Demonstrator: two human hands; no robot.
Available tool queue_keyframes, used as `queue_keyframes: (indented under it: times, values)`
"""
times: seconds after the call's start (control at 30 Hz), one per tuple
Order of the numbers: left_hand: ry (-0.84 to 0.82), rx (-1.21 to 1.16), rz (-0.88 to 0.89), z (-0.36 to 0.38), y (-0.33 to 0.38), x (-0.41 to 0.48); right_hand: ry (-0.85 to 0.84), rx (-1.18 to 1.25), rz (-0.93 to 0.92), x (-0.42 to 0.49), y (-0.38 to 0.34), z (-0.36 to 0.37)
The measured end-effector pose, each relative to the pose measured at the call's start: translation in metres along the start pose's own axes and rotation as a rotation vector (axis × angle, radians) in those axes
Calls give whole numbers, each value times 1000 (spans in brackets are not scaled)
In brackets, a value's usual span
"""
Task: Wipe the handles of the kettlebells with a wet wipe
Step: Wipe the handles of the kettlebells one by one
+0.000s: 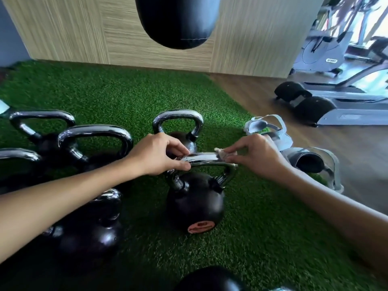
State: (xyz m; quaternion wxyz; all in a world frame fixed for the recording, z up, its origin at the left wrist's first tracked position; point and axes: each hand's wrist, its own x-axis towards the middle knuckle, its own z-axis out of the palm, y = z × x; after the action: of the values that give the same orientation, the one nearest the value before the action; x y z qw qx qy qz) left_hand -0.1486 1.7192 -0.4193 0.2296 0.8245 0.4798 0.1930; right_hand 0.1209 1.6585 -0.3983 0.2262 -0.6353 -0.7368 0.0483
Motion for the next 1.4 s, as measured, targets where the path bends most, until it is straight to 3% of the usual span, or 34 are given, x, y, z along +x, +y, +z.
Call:
queue_keyframes:
  times: [0.2, 0.37, 0.63, 0.8, 0.93, 1.13, 1.27, 1.4]
  values:
    - [28, 18, 5, 0, 1, -2, 42, -27, -20, 1, -3, 10]
    - [68, 7, 55, 5, -2, -7, 8, 260, 233, -19, 39, 13]
    - [124, -53, 61, 15, -6, -12, 145, 576, 398, -36, 46, 37]
    - [141, -61, 53, 18, -9, -12, 84, 880, 566, -67, 43, 75]
    - [141, -69, 56, 19, -9, -12, 144, 1025, 639, -62, 46, 79]
    - [162, -89, 41, 20, -8, -14, -74, 1039, 793, -64, 54, 103]
    - [191, -47, 48, 18, -1, -18, 20, 1000, 763, -43, 42, 64]
    - [311, -114, 213, 15, 23, -24, 101, 962, 476, -19, 9, 14]
